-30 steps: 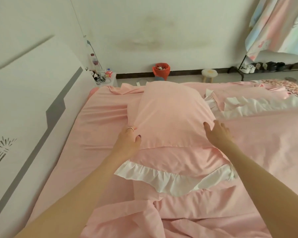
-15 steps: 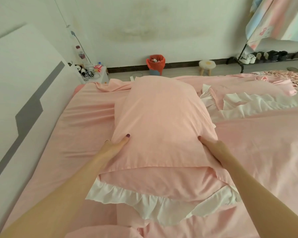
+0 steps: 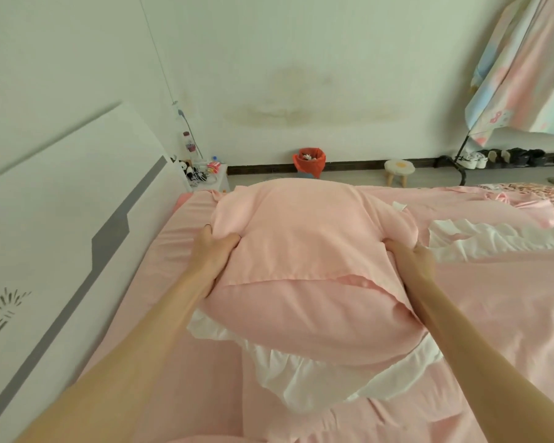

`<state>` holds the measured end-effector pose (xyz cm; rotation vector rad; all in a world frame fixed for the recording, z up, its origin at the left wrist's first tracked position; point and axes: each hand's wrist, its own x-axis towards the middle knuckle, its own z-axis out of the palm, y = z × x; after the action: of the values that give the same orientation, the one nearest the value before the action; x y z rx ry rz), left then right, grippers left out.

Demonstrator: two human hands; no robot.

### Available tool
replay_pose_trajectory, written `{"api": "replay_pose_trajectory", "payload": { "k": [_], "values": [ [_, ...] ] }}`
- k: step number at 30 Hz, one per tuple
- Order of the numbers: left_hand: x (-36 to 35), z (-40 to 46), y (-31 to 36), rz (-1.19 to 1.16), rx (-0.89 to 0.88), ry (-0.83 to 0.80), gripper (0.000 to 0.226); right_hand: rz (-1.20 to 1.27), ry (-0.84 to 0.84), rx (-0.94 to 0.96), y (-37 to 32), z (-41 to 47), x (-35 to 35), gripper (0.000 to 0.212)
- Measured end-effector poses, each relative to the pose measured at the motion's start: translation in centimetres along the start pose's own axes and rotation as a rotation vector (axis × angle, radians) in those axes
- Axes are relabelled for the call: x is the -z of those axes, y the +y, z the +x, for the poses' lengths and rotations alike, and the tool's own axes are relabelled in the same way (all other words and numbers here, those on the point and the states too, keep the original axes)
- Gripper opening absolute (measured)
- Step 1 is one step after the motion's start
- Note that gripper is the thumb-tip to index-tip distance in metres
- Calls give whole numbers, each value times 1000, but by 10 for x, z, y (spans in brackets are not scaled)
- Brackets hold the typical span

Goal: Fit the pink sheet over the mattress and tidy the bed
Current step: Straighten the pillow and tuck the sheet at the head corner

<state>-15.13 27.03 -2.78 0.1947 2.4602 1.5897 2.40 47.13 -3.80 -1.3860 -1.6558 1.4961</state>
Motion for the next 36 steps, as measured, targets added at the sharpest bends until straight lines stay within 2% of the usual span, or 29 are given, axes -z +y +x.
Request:
{"api": "replay_pose_trajectory", "payload": {
  "k": [3,7,15,19,22,25,33,36],
  "values": [
    [38,-7,4,-33,-91,53,33,43,-35,133,-7,-20,-14,29],
    [105,-18,-6,-34,-163,126,27,54,-132,168,-20,-65,-48,25],
    [241,-4,-74,36,-116,229,17,43,-274,170,-16,-146,-170,26],
    [294,19,-118,102,-53,266,20,31,-352,106,3,-175,-238,17],
    [319,38,-145,132,-10,254,29,8,-367,55,22,-186,-279,19],
    [333,58,-157,141,4,247,22,-1,-379,25,24,-192,-305,18],
    [335,101,-155,79,-81,246,15,-5,-340,122,-8,-172,-324,22],
    [335,110,-186,99,-22,225,19,12,-362,109,12,-166,-337,21]
  ]
}}
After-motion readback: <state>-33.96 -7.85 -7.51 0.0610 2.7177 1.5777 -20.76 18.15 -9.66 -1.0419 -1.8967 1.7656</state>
